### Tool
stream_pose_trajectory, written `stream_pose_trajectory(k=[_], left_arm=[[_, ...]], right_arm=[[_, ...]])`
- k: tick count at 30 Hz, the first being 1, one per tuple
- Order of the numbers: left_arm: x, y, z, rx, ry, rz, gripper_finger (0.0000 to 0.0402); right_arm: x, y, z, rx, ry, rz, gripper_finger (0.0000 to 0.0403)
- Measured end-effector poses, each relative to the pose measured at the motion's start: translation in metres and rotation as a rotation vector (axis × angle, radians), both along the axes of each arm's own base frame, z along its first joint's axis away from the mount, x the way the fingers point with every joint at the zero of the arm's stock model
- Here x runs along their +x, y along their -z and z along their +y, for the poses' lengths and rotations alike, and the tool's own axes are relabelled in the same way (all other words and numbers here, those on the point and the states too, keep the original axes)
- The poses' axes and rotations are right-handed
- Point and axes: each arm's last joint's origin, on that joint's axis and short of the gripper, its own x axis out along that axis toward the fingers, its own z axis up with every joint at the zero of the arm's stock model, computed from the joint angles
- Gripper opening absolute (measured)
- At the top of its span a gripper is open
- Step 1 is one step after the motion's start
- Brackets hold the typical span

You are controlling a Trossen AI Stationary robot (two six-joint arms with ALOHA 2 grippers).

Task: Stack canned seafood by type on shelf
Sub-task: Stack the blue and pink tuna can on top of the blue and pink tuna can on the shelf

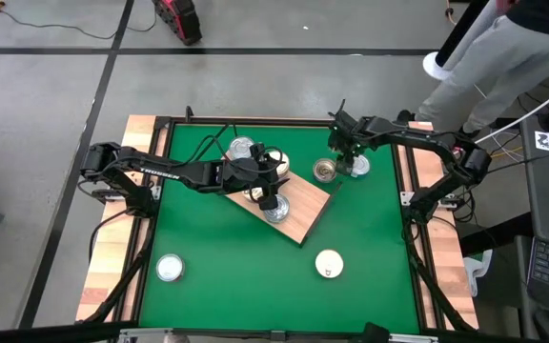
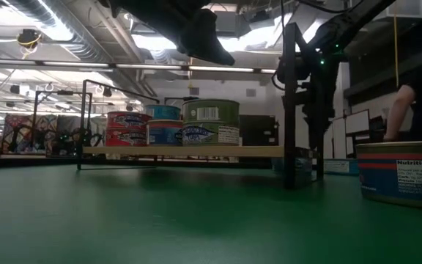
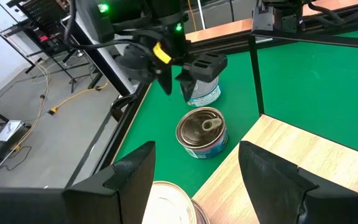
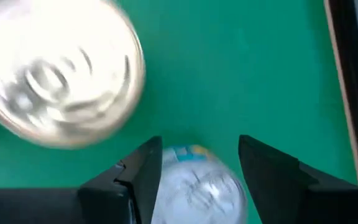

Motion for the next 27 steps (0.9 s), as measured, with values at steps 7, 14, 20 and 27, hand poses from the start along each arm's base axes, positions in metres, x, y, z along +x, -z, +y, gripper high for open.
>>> stream_pose_trajectory(k=[7,14,20,27], left_arm=[[0.0,0.0,0.0,0.0,0.0,0.0,0.0227],[0.0,0.0,0.0,0.0,0.0,0.0,0.0227],[0.0,0.0,0.0,0.0,0.0,0.0,0.0227],[0.0,0.0,0.0,0.007,0.004,0.004,0.0227]], right_arm=[[-0.013,0.003,0.008,0.061,-0.047,0.167,0.0211],[-0.022,0.004,0.018,0.224,0.068,0.2,0.0211],[-0.028,0.022,0.023,0.245,0.066,0.194,0.0211],[-0.037,0.036,0.029,0.256,0.073,0.234,0.0211]])
